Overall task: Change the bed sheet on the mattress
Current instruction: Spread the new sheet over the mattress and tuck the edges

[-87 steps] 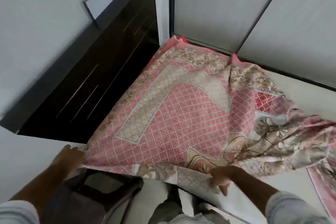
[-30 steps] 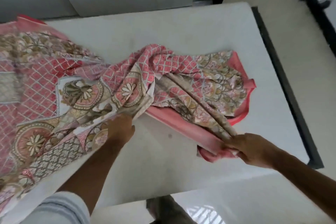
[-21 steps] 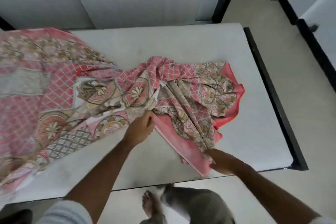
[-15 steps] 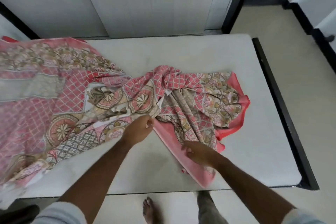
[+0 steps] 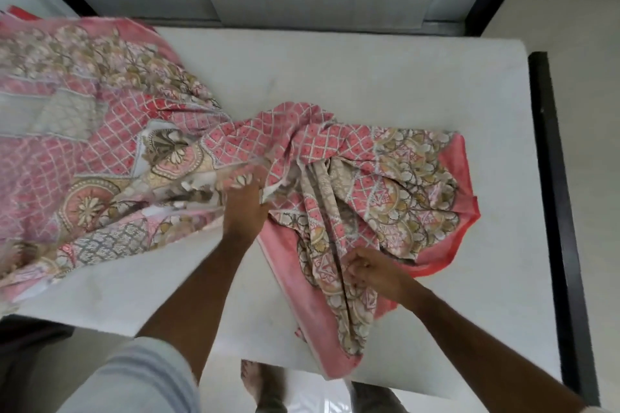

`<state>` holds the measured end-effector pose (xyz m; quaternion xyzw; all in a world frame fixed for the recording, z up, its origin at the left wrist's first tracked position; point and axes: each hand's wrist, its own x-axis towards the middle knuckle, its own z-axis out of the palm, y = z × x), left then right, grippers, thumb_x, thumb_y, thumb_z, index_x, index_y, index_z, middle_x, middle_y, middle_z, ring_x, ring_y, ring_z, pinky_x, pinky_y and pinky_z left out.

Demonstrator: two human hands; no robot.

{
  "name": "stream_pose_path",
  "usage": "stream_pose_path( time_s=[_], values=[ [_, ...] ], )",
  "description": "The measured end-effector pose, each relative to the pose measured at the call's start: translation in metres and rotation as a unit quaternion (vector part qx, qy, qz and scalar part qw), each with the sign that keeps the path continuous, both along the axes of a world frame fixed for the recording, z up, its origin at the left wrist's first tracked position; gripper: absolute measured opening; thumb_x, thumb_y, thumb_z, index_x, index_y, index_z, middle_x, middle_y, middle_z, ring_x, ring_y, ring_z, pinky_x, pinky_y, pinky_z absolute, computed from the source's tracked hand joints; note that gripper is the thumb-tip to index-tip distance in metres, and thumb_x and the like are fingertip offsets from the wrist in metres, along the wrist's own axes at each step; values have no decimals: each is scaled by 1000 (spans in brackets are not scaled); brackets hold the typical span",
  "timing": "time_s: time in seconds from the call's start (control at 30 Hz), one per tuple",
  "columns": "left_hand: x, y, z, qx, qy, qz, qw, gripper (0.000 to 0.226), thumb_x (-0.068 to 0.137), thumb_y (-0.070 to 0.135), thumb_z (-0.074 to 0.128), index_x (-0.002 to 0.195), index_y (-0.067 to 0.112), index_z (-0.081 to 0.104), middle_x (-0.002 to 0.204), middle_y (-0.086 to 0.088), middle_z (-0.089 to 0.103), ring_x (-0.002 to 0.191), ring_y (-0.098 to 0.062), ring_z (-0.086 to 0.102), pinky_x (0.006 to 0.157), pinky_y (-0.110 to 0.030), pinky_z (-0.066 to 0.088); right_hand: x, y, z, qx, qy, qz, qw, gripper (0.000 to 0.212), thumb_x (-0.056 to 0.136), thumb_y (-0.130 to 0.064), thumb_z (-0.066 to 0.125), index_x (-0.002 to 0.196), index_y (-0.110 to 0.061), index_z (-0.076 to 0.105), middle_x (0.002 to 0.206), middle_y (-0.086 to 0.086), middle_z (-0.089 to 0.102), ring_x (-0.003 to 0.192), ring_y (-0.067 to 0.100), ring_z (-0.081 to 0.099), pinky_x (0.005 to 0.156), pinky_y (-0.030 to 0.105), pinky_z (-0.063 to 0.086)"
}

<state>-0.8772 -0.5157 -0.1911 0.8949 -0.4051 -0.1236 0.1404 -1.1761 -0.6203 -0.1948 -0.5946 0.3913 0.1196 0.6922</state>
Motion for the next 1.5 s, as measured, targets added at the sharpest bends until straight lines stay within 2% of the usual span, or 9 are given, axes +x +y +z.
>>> stream_pose_path(
  time_s=[0.27, 0.4, 0.57, 0.7, 0.87, 0.97, 1.2, 1.37, 1.5],
  values=[
    [-37, 54, 185, 30, -162, -177, 970, 55, 61, 18, 93, 112, 15, 72, 71, -3, 70, 60, -28, 67, 58, -33, 51, 71, -24, 110, -480, -34, 143, 865, 87, 81, -37, 74, 153, -30, 25, 152, 0, 32, 140, 23, 28, 117, 50, 26],
    [-43, 81, 256, -19, -232, -208, 950, 51, 54, 8, 91, 103, 13, 75, 77, -4, 73, 64, -26, 68, 66, -36, 50, 95, -4, 142, -559, -36, 227, 796, 65, 81, -45, 71, 138, -26, 46, 139, -2, 50, 136, 21, 39, 120, 62, 8],
    [-31, 108, 300, -83, -256, -187, 945, 65, 55, -4, 87, 114, 12, 66, 82, -11, 75, 65, -29, 70, 66, -41, 50, 50, -7, 161, -551, 0, 191, 813, 45, 82, -38, 76, 119, -24, 55, 108, -1, 68, 101, 20, 65, 102, 43, 45],
    [-32, 128, 318, -111, -264, -163, 944, 48, 67, -4, 81, 112, 9, 71, 89, -11, 75, 70, -31, 70, 66, -40, 49, -31, -16, 187, -569, 89, 209, 790, 54, 79, -42, 74, 128, -27, 54, 104, -2, 74, 99, 22, 69, 103, 39, 40],
    [-44, 125, 327, -138, -237, -176, 945, 32, 81, -1, 70, 112, 8, 71, 104, -13, 68, 94, -36, 62, 76, -45, 48, -98, -2, 223, -367, 170, 263, 876, 24, 85, -28, 71, 107, -27, 63, 89, -5, 66, 77, 13, 64, 62, 22, 48],
    [-58, 103, 334, -191, -121, -74, 971, 28, 92, -3, 62, 119, -1, 68, 112, -22, 71, 99, -39, 68, 83, -47, 53, -116, 4, 229, -313, 202, 317, 872, 33, 72, -32, 81, 104, -28, 70, 92, -3, 74, 85, 16, 71, 75, 29, 61],
    [-46, 48, 345, 87, -283, -104, 949, 22, 91, 9, 59, 107, 12, 73, 102, -11, 67, 95, -34, 65, 75, -43, 53, -143, -27, 254, -272, 296, 261, 877, 44, 85, -30, 74, 124, -14, 61, 109, 6, 69, 101, 24, 67, 76, 21, 48],
    [-66, 25, 307, 224, -70, -83, 969, 25, 101, 9, 47, 117, 12, 66, 88, -1, 63, 59, -10, 60, 52, -26, 54, -160, -71, 280, -30, 412, 311, 856, 28, 104, -24, 46, 107, 2, 58, 95, 14, 67, 77, 17, 66, 68, 24, 52],
    [-53, -21, 325, 152, 32, -2, 988, 26, 102, 17, 50, 110, 0, 68, 111, -19, 70, 86, -32, 72, 70, -37, 56, -132, -165, 325, 61, 138, -150, 977, 29, 100, 2, 39, 96, 10, 66, 74, 21, 71, 58, 26, 70, 62, 37, 62]
  ],
)
